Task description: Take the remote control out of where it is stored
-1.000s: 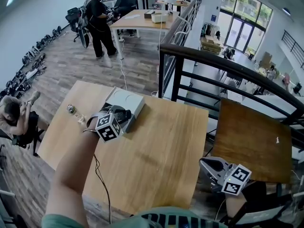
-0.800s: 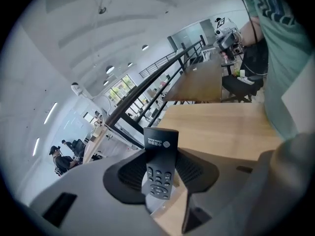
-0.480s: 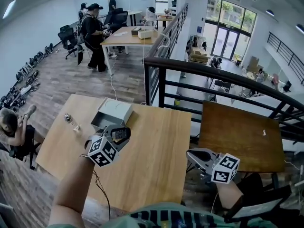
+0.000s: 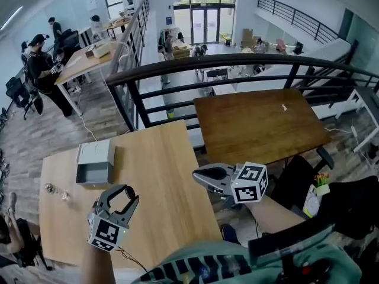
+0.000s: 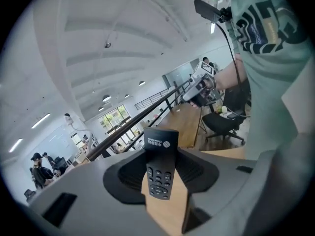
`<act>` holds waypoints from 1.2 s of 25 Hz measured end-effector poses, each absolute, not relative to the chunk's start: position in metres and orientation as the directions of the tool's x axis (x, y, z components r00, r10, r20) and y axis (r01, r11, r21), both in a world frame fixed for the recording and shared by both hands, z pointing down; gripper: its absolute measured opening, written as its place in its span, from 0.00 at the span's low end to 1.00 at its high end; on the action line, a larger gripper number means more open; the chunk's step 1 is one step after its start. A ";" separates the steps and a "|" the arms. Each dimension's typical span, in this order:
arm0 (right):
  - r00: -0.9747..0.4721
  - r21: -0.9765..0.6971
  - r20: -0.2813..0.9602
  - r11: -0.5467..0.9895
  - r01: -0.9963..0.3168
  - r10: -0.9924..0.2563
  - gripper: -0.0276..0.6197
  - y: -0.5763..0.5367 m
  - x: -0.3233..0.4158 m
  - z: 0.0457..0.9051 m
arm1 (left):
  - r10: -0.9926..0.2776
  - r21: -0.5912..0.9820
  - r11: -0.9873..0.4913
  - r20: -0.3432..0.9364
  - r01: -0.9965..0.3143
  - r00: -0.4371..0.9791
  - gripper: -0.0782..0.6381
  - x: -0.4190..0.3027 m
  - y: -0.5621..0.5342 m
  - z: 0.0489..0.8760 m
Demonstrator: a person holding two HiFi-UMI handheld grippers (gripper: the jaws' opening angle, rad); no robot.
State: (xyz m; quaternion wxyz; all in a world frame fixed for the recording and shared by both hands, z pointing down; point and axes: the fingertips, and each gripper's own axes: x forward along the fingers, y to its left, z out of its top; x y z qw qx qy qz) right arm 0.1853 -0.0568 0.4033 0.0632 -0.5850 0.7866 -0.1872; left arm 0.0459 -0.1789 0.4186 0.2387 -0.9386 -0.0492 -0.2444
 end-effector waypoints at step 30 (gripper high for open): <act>-0.536 -0.262 0.004 0.516 -0.815 -0.844 0.04 0.064 0.212 0.318 | -0.269 -0.465 -0.881 0.344 -0.085 0.900 0.37 0.025 0.031 0.336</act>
